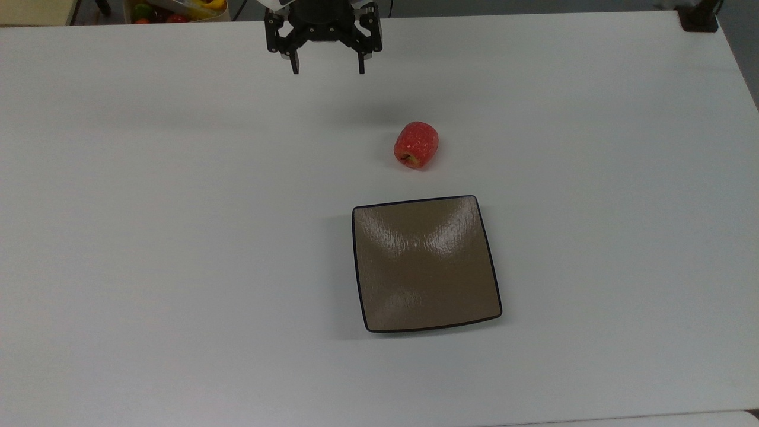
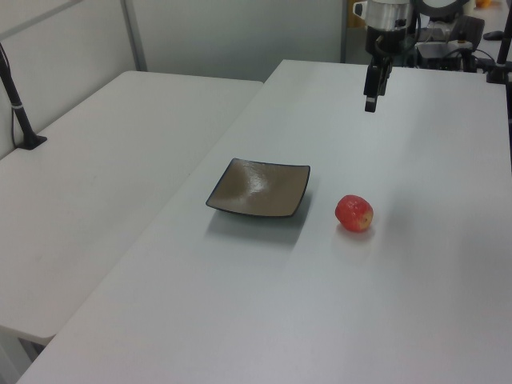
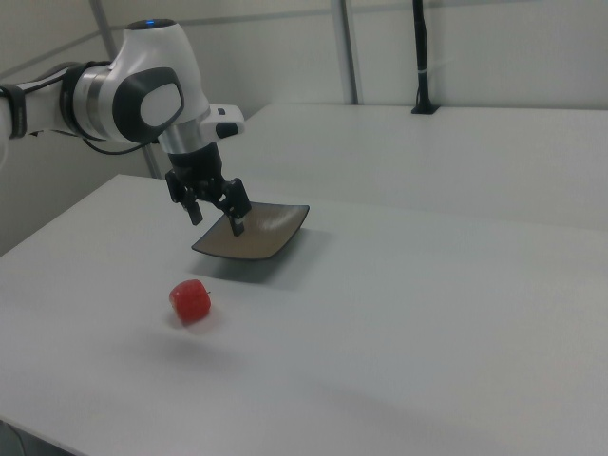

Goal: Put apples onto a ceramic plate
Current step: 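Move the open gripper toward the red apple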

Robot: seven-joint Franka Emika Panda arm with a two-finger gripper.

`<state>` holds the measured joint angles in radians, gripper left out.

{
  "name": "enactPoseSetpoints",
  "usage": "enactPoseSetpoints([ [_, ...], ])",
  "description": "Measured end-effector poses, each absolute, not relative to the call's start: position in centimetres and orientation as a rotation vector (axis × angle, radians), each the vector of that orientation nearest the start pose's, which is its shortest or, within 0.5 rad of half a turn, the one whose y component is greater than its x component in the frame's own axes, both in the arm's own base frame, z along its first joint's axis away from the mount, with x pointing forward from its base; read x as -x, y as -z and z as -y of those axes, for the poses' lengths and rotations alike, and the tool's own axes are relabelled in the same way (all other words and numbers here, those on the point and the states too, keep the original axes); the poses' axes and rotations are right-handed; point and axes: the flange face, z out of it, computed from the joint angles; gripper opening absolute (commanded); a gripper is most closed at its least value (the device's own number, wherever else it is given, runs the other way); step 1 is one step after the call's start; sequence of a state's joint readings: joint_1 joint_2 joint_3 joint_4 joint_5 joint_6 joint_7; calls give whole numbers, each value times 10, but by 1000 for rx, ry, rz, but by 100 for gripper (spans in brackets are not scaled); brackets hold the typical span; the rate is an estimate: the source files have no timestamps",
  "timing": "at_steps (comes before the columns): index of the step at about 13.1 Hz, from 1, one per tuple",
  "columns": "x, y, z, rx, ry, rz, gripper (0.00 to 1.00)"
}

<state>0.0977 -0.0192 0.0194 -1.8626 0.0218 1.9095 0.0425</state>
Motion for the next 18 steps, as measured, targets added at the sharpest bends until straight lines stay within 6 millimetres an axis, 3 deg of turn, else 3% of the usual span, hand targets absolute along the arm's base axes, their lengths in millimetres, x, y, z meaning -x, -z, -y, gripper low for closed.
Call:
enactPoseSetpoints([
  [11, -560, -525, -68, 3102, 96, 33, 100],
  [15, -564, -515, -79, 3090, 90, -132, 100],
  [18, -572, -494, -96, 3057, 104, -350, 100],
])
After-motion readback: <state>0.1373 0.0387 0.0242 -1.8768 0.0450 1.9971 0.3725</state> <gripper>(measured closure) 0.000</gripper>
